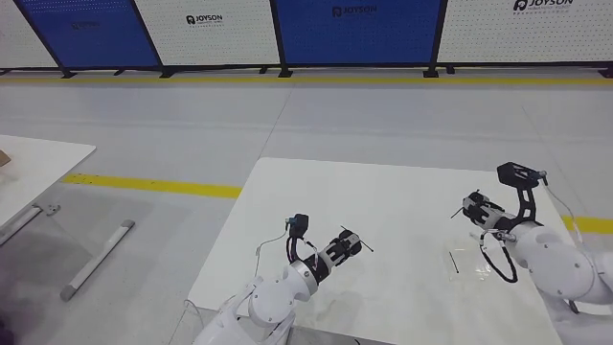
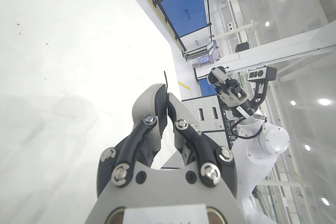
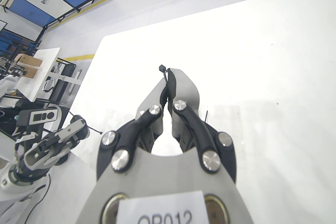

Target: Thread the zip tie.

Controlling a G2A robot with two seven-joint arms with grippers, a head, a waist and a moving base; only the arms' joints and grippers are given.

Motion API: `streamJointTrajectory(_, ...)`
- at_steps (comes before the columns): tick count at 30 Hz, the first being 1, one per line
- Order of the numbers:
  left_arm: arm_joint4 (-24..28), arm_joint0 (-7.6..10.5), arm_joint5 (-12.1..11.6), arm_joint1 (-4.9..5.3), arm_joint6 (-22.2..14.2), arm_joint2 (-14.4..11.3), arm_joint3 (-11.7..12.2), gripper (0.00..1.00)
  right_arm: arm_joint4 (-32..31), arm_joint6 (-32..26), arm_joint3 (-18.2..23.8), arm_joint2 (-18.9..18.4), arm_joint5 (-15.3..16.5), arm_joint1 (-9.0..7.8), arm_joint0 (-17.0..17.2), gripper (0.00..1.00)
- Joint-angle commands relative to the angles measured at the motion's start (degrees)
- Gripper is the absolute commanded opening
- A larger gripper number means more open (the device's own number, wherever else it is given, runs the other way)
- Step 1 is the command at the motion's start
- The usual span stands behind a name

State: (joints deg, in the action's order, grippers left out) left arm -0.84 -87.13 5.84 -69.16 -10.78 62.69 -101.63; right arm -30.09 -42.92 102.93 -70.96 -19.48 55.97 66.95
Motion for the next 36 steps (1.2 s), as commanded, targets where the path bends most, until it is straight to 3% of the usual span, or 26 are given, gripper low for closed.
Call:
streamJointTrajectory(1,0.00,0.00,0.00,0.00,0.00,0.00,0.00,0.00,0.00,0.00,0.00,0.00,0.00,0.00,0.00,0.00)
streamJointTrajectory(11,0.00,0.00,0.00,0.00,0.00,0.00,0.00,0.00,8.48,5.79,-0.70,-1.26,0.00,1.12,2.97,0.00)
streamJointTrajectory(14,0.00,0.00,0.00,0.00,0.00,0.00,0.00,0.00,7.46,7.95,0.54,-1.65,0.00,1.33,4.29,0.00)
streamJointTrajectory(34,0.00,0.00,0.00,0.00,0.00,0.00,0.00,0.00,7.46,7.95,0.54,-1.65,0.00,1.33,4.29,0.00)
streamJointTrajectory(36,0.00,0.00,0.00,0.00,0.00,0.00,0.00,0.00,6.40,10.69,-0.30,-2.14,0.00,1.49,4.85,0.00)
